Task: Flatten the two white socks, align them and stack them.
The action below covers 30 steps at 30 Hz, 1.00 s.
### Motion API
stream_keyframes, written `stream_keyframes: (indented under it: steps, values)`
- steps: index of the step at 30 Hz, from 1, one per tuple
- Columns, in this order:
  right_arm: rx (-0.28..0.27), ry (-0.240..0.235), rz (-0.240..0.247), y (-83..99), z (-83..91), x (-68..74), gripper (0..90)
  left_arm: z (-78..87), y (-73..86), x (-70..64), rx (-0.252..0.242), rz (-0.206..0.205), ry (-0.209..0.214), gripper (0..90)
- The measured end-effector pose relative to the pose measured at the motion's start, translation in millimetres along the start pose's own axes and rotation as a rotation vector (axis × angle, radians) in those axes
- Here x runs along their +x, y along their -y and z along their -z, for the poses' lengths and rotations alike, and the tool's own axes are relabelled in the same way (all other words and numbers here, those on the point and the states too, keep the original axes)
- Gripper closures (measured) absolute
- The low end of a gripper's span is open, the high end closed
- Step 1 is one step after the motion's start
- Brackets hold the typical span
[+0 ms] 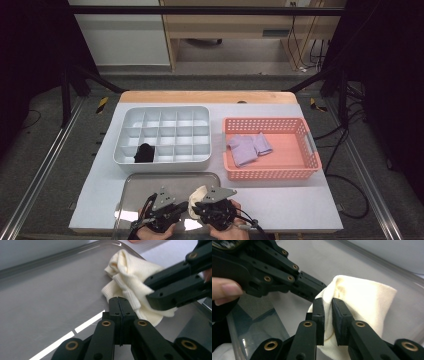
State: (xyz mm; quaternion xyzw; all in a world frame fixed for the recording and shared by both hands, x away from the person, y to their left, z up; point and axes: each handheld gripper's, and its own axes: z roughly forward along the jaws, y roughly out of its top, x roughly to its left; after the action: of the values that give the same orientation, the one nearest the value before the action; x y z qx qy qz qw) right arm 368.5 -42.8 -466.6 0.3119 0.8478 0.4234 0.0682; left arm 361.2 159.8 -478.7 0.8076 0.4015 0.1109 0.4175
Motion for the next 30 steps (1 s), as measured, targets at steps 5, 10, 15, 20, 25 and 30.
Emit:
stream_keyframes:
  steps: [5,10,15,20,25,30]
  values:
    - [-0.007,0.015,0.010,4.0,-7.4,0.9,80.6,11.3,-4.5,8.8,-0.055,0.036,-0.016,88.7]
    - [-0.022,0.001,0.008,3.1,-5.7,1.0,73.7,18.9,-9.1,13.2,-0.089,0.050,-0.014,89.3]
    - [-0.096,-0.022,0.001,-2.0,11.2,-3.4,67.2,25.2,-17.5,13.3,-0.119,0.050,0.000,89.3]
    - [-0.154,0.011,-0.033,-5.3,35.2,-16.1,74.0,28.1,-28.4,5.7,-0.136,0.025,0.016,89.3]
    - [-0.101,0.045,-0.058,3.8,30.3,-25.5,85.1,17.4,-39.9,-9.3,-0.118,-0.007,0.042,89.4]
    - [-0.062,0.055,-0.052,11.2,17.8,-25.7,89.3,-3.6,-38.2,-17.0,-0.061,-0.037,0.029,89.4]
